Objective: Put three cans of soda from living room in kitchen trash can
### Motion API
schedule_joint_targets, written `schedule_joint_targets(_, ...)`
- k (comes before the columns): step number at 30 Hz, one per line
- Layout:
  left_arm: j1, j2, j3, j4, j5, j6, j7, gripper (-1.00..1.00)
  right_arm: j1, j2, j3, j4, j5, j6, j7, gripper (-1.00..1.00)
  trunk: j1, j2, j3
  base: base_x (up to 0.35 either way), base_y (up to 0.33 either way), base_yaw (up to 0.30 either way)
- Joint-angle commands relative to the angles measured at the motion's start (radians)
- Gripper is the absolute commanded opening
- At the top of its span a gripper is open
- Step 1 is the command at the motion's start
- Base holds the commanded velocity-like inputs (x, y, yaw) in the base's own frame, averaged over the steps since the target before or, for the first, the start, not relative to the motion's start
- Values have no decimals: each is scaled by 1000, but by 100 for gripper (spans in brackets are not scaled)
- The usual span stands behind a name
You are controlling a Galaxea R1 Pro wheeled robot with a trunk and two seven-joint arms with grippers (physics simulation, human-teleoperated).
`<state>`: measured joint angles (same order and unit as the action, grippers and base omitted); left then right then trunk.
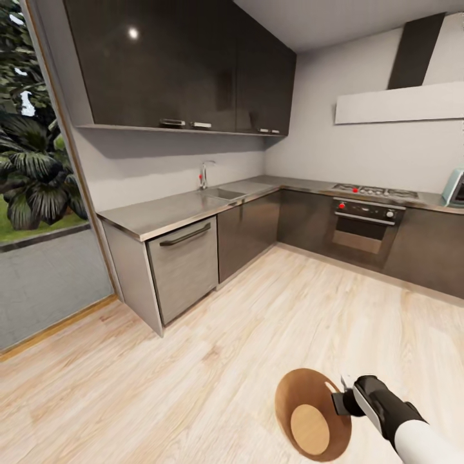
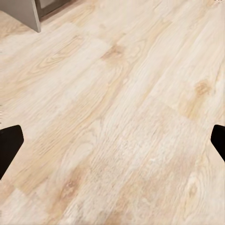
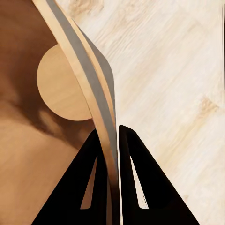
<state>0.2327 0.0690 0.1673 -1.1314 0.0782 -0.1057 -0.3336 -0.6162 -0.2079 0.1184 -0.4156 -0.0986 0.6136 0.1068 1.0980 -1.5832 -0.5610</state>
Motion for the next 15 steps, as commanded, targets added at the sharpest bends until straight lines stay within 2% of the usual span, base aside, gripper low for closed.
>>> schedule_joint_targets(1, 0, 0, 0, 0, 0, 0, 4, 100, 8, 0, -2, 0, -12, -15, 5, -100, -4, 7, 5, 0, 0, 0)
schedule_joint_targets(6, 0, 1, -1, 3, -1, -1, 27, 100, 86, -3, -2, 2, -11, -121, 4, -100, -23, 42, 29, 0, 0, 0)
schedule_joint_targets(10, 0, 1, -1, 14, -1, -4, 30, 100, 113, -5, -2, 7, -12, -165, 4, -100, -38, 70, 47, 0, 0, 0)
schedule_joint_targets(15, 0, 3, -1, 69, 2, -14, 32, 100, 185, -28, -2, 10, -14, -259, 4, -100, -58, 105, 71, 0, 0, 0)
